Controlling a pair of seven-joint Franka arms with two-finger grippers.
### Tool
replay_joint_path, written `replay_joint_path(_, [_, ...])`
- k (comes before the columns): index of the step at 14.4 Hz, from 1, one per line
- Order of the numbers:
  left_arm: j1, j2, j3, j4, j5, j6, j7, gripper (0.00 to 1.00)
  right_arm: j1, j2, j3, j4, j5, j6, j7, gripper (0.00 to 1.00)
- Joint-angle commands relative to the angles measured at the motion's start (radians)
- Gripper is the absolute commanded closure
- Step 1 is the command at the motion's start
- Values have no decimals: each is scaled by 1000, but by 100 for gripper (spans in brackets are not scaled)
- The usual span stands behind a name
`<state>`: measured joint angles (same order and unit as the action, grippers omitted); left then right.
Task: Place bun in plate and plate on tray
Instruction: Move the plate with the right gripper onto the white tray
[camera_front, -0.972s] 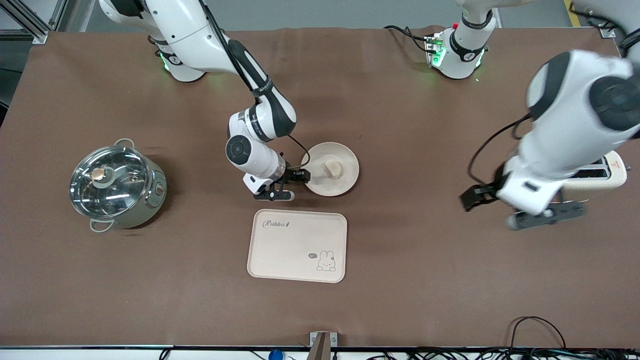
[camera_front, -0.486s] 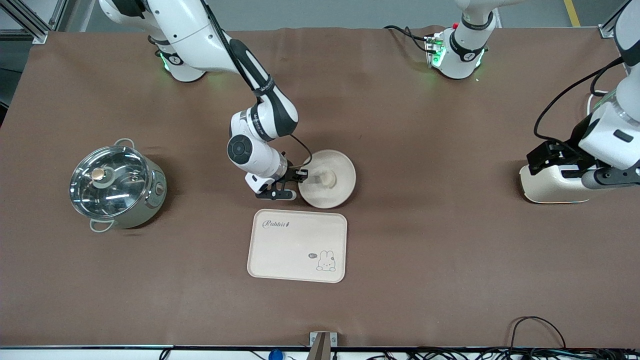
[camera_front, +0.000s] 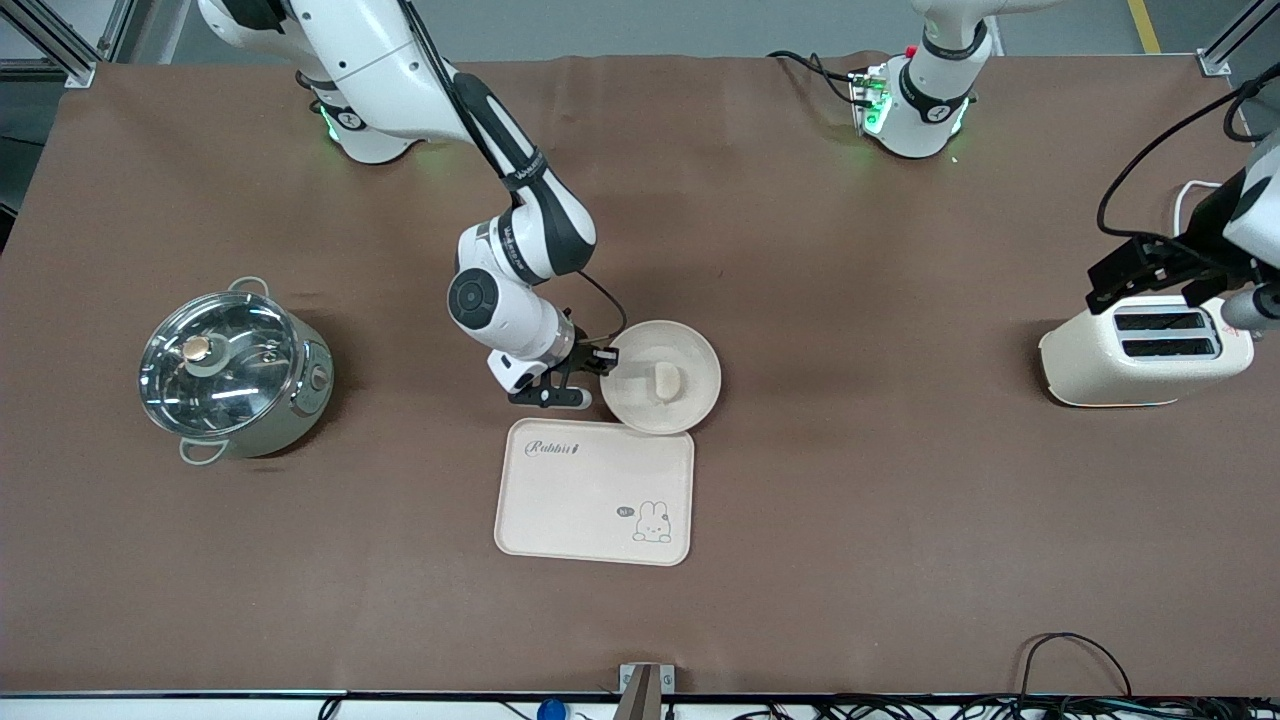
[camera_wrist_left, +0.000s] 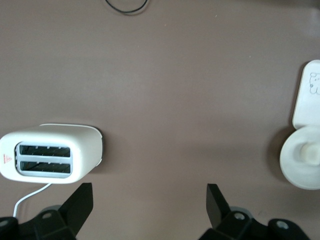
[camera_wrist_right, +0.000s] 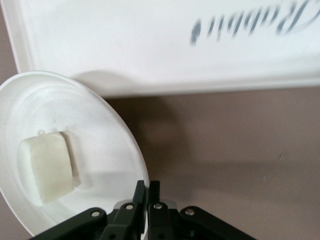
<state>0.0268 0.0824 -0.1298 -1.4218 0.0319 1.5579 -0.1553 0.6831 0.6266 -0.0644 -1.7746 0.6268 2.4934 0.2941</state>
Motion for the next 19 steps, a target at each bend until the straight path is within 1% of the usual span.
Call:
replay_joint_path(1, [-59,-84,68,-104,-20,5,17,0,-82,-30,5,46,11,-62,-1,100])
replay_joint_path(2, [-58,-108,68,-135,-21,5,17,0,-109,-28,5,56,8,-60,-6,100])
replay_joint_path(4, [-47,-145,56,-166,-44,-2,14,0,-146,-15,5,84,7,-45,-12,100])
replay_joint_path(7, [-47,-164,56,-164,-52,-35,14,0,-180,66,5,168,5,-16,-12,99])
replay_joint_path(9, [-48,-168,55,-163,-53,-50,17,0,-175,137,3,208,5,45,-12,99])
replay_joint_path(11, [-51,-165,56,-158,-50,-58,37,0,-181,192,3,257,5,61,-10,97])
replay_joint_path(12, [-50,-158,56,-158,-50,-58,60,0,-184,205,3,270,7,61,-6,95])
replay_joint_path(13, [-50,-153,56,-158,-44,-58,69,0,-189,214,3,283,8,61,-6,87])
replay_joint_path(14, [-50,-136,56,-155,-40,-58,71,0,-206,219,0,305,7,46,-4,67])
replay_joint_path(15, [-48,-124,56,-146,-38,-56,71,0,-227,219,1,325,7,26,-3,59])
replay_joint_path(16, [-53,-110,56,-132,-37,-56,71,0,-238,213,0,336,5,-20,-4,38])
replay_joint_path(17, [-57,-96,56,-121,-37,-50,69,0,-247,206,-6,345,-1,-42,-12,0])
replay_joint_path(18, [-59,-92,56,-114,-37,-49,69,0,-250,191,-14,346,-28,-47,-15,0])
replay_joint_path(19, [-61,-86,56,-105,-37,-48,69,0,-252,183,-18,347,-77,-47,-20,0])
